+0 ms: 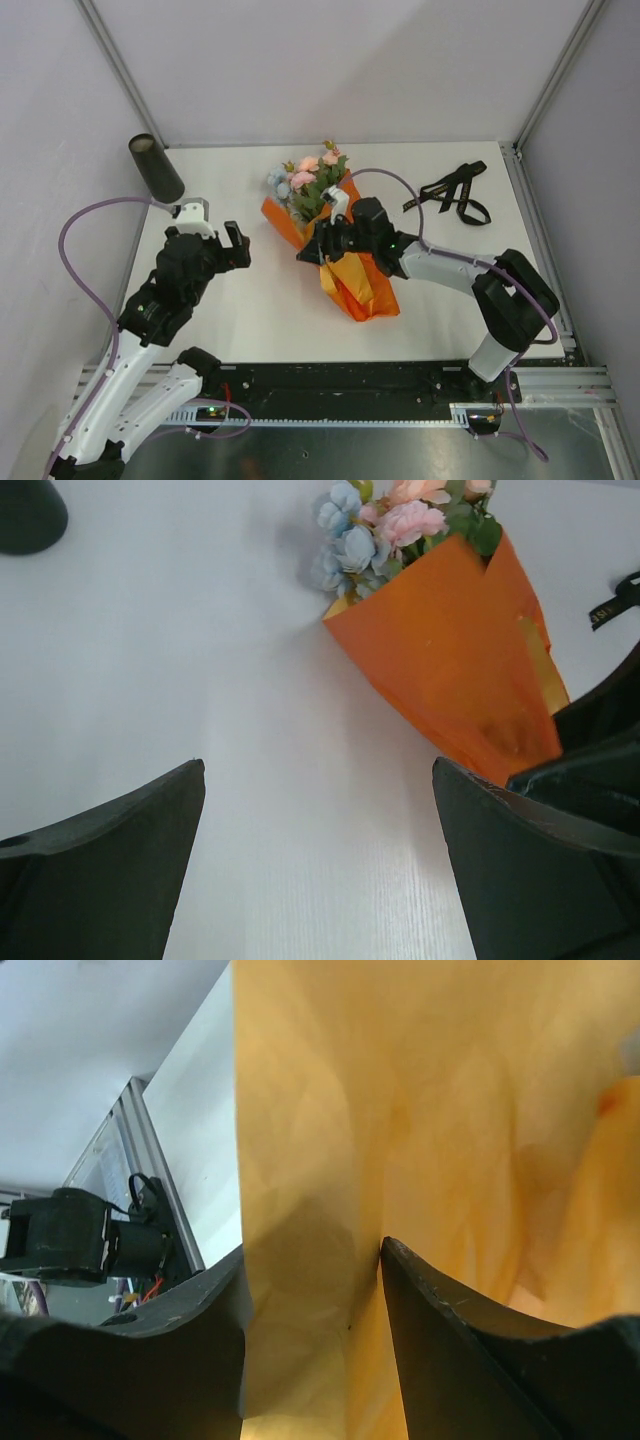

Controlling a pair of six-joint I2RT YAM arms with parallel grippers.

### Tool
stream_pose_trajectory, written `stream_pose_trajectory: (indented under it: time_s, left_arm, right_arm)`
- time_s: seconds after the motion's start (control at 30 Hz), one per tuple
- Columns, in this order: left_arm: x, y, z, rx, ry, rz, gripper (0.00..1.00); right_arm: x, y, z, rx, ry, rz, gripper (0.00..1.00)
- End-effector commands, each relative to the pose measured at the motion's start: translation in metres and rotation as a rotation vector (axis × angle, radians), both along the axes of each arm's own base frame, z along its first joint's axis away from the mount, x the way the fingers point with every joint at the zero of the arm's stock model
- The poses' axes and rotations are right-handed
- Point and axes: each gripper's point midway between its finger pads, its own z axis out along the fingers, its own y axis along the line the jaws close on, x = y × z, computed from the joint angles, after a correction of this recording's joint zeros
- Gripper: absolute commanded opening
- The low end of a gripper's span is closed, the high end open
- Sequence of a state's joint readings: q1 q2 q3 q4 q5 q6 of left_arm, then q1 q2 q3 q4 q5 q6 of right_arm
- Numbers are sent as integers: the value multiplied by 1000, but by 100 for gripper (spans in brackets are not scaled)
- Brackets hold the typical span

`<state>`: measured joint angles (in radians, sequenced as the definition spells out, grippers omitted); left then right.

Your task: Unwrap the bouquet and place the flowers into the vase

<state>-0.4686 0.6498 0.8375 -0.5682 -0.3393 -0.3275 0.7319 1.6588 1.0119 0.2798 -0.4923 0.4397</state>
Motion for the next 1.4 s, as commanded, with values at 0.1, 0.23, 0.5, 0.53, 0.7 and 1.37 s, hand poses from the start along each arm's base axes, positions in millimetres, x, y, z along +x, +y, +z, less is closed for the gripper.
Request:
stream_pose_trajectory:
  time_s: [0.1,0.23,0.5,0.53,0.7,1.37]
  left_arm:
    - [0,18,5,46,-29,72,100]
    - [1,17,3,48,-22,68,100]
    - [1,12,1,40,-11,46,100]
    - [2,9,-1,37,-4,34,100]
    - [2,-4,-8,13,32,-23,100]
    - [5,-15,-14,8,65,-67,100]
  right_arm:
    - [-23,34,-17,-28,-38,10,59]
    - [-35,45,-37,-67,-30,24,64]
    - [-52,55,-49,-89,-17,62,65]
    - [-53,55,-47,-86,-16,65,64]
    - [-57,53,-22,-53,-20,71,65]
    - [-62,35,-36,-194,-78,52,49]
